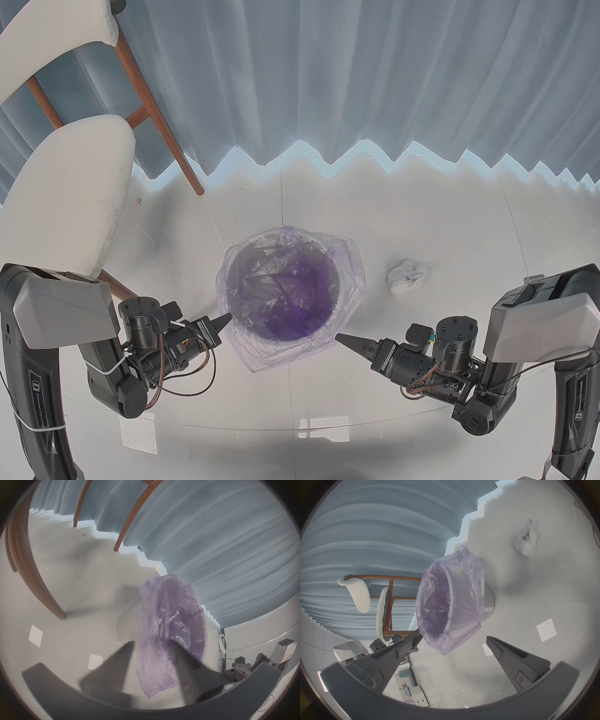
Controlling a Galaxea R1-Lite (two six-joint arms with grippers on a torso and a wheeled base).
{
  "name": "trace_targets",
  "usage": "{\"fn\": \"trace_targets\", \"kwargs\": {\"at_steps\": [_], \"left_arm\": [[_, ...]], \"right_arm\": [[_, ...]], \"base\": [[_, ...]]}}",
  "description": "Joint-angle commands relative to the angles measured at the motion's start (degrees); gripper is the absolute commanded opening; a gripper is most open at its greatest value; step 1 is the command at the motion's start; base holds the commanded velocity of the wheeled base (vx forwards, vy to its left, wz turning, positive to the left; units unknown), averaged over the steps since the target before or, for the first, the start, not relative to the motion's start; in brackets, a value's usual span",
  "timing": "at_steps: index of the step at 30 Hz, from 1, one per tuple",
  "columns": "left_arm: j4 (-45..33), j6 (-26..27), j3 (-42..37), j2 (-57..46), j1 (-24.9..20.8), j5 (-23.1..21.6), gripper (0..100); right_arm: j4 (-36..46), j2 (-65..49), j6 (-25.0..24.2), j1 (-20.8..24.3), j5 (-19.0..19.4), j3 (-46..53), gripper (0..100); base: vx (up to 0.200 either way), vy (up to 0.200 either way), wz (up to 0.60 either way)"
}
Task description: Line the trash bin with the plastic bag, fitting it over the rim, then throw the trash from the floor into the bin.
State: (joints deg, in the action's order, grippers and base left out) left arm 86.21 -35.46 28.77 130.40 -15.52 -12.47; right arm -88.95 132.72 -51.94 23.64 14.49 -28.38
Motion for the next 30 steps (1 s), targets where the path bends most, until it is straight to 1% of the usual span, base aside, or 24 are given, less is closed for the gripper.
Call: {"fn": "trace_targets", "kwargs": {"at_steps": [1, 10, 13, 19, 26, 30], "left_arm": [[0.0, -0.4, 0.4, 0.7, 0.1, 0.0, 0], [-0.1, 0.0, 0.8, 0.2, 1.5, 0.3, 0], [-0.4, 0.0, 1.6, 1.6, 3.0, 1.0, 0], [-0.4, 0.0, 3.9, 6.1, 4.5, 1.0, 0], [-0.6, -0.5, 6.6, 10.9, 5.4, 1.0, 0], [-0.3, -0.4, 7.9, 13.2, 5.9, 1.1, 0]], "right_arm": [[-1.0, 0.1, 0.0, 0.0, 0.0, 0.0, 100], [-1.0, 0.5, 0.4, 0.0, 0.0, -0.3, 100], [-1.0, 0.8, 1.0, 0.0, -0.3, -0.4, 100], [-1.0, 0.9, 1.1, 0.0, -0.8, -0.4, 100], [-1.0, 1.8, 1.0, 0.0, -0.9, -1.2, 100], [-1.0, 2.9, 1.1, 0.0, -2.5, -2.2, 100]], "base": [[0.000, 0.000, 0.00], [0.000, 0.000, 0.00], [0.000, 0.000, 0.00], [0.000, 0.000, 0.00], [0.000, 0.000, 0.00], [0.000, 0.000, 0.00]]}}
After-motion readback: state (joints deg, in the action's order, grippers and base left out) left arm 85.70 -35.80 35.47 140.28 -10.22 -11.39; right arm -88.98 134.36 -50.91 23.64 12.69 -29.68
